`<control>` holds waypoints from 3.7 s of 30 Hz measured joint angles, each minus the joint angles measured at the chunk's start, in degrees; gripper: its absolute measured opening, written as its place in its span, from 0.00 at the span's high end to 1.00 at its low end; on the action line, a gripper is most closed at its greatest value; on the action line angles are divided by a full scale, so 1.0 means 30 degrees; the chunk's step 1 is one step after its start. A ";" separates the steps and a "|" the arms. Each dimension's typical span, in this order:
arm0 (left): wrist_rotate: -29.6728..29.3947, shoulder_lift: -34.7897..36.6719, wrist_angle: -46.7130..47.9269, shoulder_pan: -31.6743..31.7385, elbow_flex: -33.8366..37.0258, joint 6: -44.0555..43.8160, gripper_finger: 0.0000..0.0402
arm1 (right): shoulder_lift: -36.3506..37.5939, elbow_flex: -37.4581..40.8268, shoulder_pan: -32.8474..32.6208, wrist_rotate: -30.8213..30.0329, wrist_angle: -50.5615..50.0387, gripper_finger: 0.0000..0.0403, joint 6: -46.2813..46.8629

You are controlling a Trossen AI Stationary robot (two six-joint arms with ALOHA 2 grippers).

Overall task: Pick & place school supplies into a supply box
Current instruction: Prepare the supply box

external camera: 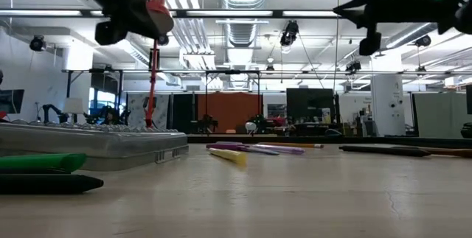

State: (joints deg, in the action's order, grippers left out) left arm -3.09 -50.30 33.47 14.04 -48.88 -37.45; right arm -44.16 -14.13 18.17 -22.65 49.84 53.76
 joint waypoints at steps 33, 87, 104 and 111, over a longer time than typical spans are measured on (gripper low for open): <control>-0.0334 0.2423 0.9544 -0.0743 0.1875 -0.6411 1.00 | -1.6811 -1.7238 0.0022 0.9070 -1.9880 0.68 -0.5023; -0.0656 -1.0916 0.9380 -0.3794 0.0727 -1.0186 0.88 | -1.7778 -1.7246 -0.0350 0.9048 -2.1555 0.50 -0.5996; -0.1971 -1.0715 -0.0117 -0.3829 -0.0432 -0.5862 0.88 | -1.7778 -1.7246 -0.0350 0.9726 -2.1716 0.50 -0.6714; -0.1902 -0.9308 0.3396 -0.5060 -0.1592 -0.6778 0.88 | -1.7778 -1.7246 -0.0350 1.1389 -2.2412 0.50 -0.7102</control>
State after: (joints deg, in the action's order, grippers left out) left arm -8.80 -78.22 43.66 -1.14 -53.66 -57.79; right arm -97.49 -65.87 17.12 11.51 -17.40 32.45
